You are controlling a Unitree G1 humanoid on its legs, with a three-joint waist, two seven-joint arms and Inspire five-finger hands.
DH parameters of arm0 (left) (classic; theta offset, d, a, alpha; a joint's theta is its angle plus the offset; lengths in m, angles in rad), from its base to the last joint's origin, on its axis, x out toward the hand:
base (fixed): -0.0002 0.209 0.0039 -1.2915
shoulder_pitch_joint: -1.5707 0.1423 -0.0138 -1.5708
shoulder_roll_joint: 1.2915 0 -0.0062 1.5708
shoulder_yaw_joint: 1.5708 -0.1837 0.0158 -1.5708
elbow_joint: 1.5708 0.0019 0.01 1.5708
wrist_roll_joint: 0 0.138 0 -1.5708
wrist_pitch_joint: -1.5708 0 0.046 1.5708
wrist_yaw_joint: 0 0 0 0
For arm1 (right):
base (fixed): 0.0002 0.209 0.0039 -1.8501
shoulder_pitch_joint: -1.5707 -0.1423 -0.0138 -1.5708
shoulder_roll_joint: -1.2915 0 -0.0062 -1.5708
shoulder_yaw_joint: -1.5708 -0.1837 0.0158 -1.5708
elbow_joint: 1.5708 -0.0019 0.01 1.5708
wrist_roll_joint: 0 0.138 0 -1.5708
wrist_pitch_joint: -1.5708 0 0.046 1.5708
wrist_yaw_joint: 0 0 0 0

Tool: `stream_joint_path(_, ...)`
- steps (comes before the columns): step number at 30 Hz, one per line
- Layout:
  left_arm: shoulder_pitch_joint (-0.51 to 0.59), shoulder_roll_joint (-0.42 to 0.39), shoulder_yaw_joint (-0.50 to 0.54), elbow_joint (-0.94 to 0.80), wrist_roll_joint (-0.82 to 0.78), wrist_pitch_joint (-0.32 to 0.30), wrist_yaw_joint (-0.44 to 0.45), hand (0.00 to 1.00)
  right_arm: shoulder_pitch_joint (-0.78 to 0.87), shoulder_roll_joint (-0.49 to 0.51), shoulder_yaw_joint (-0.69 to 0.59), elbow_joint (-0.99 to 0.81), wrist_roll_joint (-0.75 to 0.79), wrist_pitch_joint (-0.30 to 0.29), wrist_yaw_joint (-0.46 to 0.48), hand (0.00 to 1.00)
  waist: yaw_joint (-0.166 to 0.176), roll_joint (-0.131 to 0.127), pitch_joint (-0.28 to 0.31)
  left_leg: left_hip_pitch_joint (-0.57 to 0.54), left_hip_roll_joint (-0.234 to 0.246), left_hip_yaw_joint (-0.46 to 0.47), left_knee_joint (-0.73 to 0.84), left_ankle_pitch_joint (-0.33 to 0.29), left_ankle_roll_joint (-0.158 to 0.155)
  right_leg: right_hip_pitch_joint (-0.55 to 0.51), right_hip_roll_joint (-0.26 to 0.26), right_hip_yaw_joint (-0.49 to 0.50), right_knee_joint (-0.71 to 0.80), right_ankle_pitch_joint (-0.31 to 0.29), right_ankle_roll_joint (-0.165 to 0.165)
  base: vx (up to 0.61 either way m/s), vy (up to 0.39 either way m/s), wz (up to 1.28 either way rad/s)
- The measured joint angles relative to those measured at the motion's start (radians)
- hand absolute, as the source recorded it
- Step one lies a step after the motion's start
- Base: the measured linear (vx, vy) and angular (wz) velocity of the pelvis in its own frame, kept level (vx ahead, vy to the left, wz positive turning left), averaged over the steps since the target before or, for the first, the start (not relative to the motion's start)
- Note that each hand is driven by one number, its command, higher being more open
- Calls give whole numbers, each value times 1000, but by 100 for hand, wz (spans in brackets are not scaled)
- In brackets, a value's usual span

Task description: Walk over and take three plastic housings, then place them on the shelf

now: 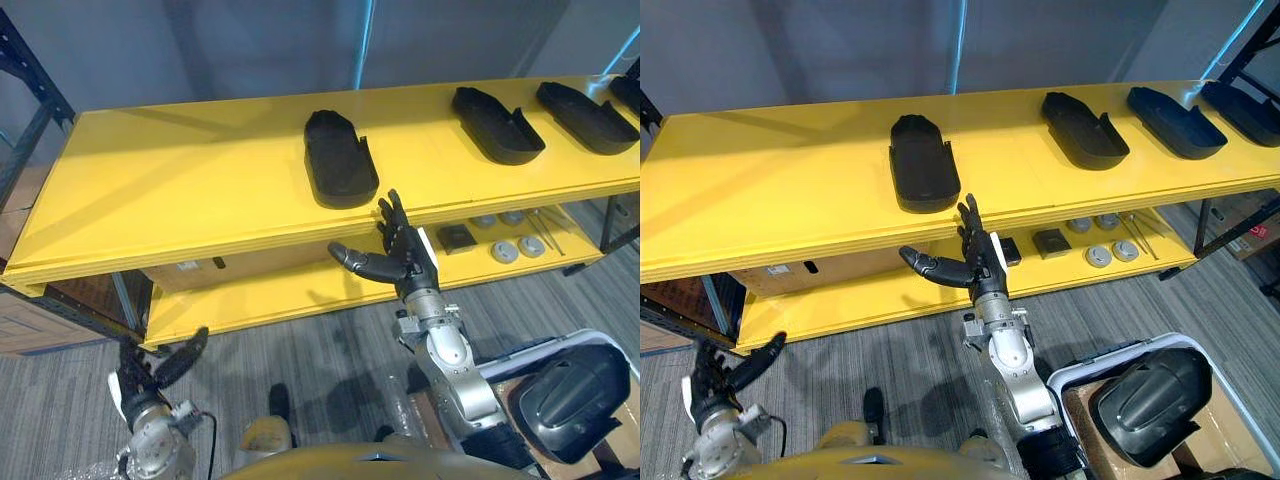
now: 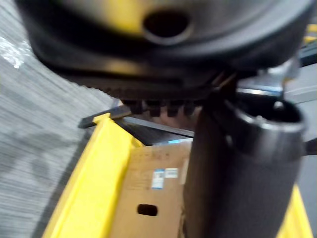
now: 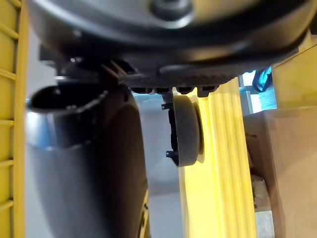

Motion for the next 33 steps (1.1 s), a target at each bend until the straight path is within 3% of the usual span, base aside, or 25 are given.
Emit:
stream_joint_path(10, -15, -10, -14, 245, -28, -84, -88, 100, -58, -1, 1, 10, 0, 0, 74, 100, 12, 7, -21, -4, 3, -4, 0, 3, -2, -2, 2, -1, 2, 0, 0, 0, 0, 0)
stream_joint_path(18, -23, 4, -102, 340, -33, -86, -128, 100, -104, 0, 6, 10, -1, -2, 87, 100, 18, 13, -25, -3, 11, -5, 1, 3, -3, -1, 3, 0, 3, 0, 0, 0, 0, 0)
stream_joint_path(24, -22, 16, -170, 399, -74, -85, -158, 100, -173, 2, 25, 65, -43, -2, 27, 100, 21, 18, -23, -2, 16, -9, 1, 5, -7, 1, 7, -1, 11, -2, -2, 0, 0, 0)
stream_joint_path(28, -23, 23, -188, 418, -93, -85, -184, 100, -253, 11, 12, 215, -44, -11, -11, 100, 24, 40, -9, 3, 13, -16, 0, 5, -4, 7, 5, -7, 19, -10, 4, -1, 0, 3)
stream_joint_path(33, -21, 27, -209, 439, -93, -82, -199, 100, -278, 15, -2, 233, -81, -29, -24, 100, 27, 69, 7, 1, 8, -38, 0, 5, -5, 14, 2, -19, 20, -14, 9, -4, 2, 11)
